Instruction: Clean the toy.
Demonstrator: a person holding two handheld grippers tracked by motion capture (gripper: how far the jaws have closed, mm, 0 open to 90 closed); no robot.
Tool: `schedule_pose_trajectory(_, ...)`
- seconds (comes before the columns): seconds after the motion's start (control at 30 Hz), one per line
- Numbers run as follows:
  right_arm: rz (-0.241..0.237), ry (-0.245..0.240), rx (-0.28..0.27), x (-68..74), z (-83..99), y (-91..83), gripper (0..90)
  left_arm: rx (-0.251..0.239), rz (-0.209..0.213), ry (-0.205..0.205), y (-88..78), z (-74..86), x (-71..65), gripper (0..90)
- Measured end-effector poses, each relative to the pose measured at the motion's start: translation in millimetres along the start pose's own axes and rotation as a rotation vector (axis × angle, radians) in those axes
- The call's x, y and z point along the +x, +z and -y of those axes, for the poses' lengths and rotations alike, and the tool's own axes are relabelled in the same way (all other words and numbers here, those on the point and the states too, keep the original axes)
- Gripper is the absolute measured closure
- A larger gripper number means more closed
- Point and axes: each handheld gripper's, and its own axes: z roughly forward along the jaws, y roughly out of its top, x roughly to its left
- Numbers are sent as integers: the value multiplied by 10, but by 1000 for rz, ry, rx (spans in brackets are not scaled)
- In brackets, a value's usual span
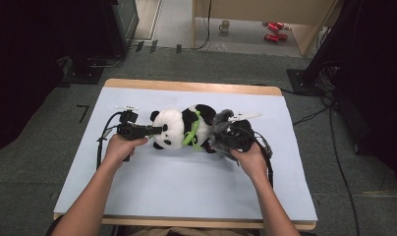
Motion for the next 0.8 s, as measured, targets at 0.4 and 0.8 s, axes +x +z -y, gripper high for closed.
schedule_pose_trajectory(0.4, 3, -10, -117, 134, -493, -108, 805, -1, -3, 4, 0, 0, 4, 660)
schedule_pose_trajectory(0.8, 21, 13, 16, 55, -290, 141, 806, -9, -7, -11, 12, -4, 14, 648)
